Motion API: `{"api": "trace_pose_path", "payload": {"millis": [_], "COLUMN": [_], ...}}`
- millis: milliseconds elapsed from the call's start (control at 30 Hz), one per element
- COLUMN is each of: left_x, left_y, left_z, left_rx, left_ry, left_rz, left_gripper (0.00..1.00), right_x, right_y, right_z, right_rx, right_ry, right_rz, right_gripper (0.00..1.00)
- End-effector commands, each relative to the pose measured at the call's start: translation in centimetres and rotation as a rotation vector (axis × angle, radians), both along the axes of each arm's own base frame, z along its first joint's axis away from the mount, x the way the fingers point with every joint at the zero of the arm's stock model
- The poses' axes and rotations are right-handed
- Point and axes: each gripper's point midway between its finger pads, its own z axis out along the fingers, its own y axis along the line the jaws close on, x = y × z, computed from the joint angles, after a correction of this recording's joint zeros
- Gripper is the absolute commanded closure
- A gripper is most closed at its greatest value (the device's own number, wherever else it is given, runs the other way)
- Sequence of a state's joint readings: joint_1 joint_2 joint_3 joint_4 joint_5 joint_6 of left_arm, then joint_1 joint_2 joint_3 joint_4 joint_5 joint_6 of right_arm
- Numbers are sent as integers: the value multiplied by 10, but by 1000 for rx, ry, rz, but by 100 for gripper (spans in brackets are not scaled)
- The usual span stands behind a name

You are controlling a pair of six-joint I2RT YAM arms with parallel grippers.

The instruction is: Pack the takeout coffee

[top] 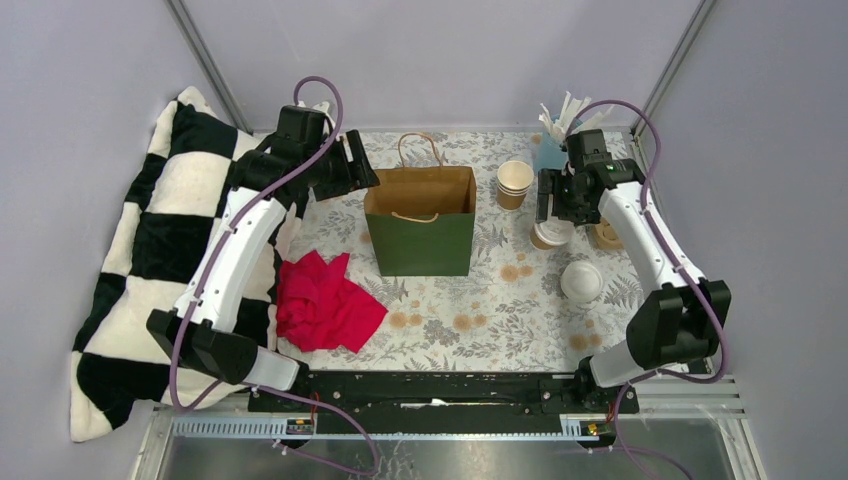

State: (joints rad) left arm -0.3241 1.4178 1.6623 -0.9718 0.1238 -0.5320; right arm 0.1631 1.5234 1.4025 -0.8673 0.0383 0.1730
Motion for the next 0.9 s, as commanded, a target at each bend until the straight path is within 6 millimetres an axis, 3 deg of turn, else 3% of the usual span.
{"api": "trace_pose_path", "payload": {"millis": [0, 200, 567, 667, 867], "left_x": [12, 17, 35, 41, 46], "left_y": [-4, -1, 0, -2, -8], "left_z": [22, 14, -14, -18, -19], "left_rx": [-8, 45, 233, 273, 323], "left_ry": [-80, -72, -59, -79, -117], "left_rz": [-34, -39, -33, -40, -82], "left_gripper": [30, 37, 39, 46, 72], "right_x": [-9, -19, -35, -41, -59], "right_y": [13, 25, 53, 66, 111], "right_z": [32, 75, 159, 186, 232], "right_rx": [65, 149, 312, 365, 456], "right_ry": [-77, -156, -322, -378, -476], "right_rz": [60, 90, 175, 243, 439], "right_gripper": [19, 20, 25, 25, 26]}}
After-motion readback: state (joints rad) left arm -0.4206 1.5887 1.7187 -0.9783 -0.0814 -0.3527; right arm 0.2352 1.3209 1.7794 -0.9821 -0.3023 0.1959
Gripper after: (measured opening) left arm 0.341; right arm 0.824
